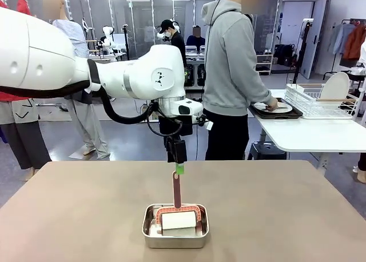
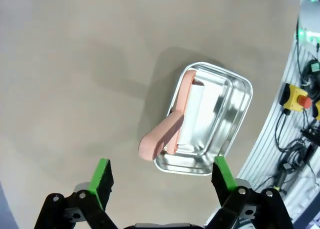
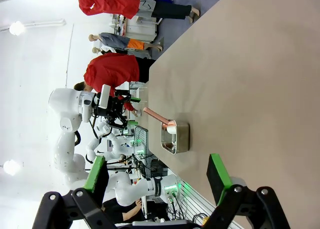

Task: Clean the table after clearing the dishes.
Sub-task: When the right (or left) Handle tray is removed, use the right hand (or left hand) to clean the right (or left) side of the table with the Lint Roller.

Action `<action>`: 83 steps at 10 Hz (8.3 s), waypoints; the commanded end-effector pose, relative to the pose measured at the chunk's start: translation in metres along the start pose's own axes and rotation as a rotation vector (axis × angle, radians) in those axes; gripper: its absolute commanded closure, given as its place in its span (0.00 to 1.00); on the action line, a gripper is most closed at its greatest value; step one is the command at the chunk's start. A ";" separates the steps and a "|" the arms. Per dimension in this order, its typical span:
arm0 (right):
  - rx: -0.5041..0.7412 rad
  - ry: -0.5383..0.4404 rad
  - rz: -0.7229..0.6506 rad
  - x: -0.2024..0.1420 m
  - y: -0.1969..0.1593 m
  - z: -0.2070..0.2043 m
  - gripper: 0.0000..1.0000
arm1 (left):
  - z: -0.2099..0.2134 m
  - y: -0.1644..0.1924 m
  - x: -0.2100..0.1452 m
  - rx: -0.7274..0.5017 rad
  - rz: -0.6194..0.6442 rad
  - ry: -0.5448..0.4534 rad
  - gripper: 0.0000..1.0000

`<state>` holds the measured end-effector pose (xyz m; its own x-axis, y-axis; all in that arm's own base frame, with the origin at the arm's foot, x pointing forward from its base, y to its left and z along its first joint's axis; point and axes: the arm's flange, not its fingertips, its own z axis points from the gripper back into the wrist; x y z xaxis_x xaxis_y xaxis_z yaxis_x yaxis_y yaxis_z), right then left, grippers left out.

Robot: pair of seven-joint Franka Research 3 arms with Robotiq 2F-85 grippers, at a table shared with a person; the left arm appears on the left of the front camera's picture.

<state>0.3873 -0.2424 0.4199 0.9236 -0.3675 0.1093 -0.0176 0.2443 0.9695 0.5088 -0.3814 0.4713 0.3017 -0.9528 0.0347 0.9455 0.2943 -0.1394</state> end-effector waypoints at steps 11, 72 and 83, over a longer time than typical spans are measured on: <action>-0.003 -0.012 -0.001 0.000 0.004 -0.001 0.00 | -0.064 -0.001 -0.011 -0.067 -0.166 0.000 0.00; -0.003 -0.012 -0.001 0.000 0.004 -0.001 0.00 | -0.103 0.226 -0.554 -0.393 1.334 -0.642 0.77; -0.003 -0.012 -0.001 0.000 0.004 -0.001 0.00 | 0.046 0.150 -0.614 -0.192 1.256 -0.722 0.77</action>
<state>0.3871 -0.2426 0.4198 0.9234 -0.3680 0.1092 -0.0173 0.2441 0.9696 0.4446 0.2472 0.5071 0.9327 0.1777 0.3138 0.0316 0.8266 -0.5619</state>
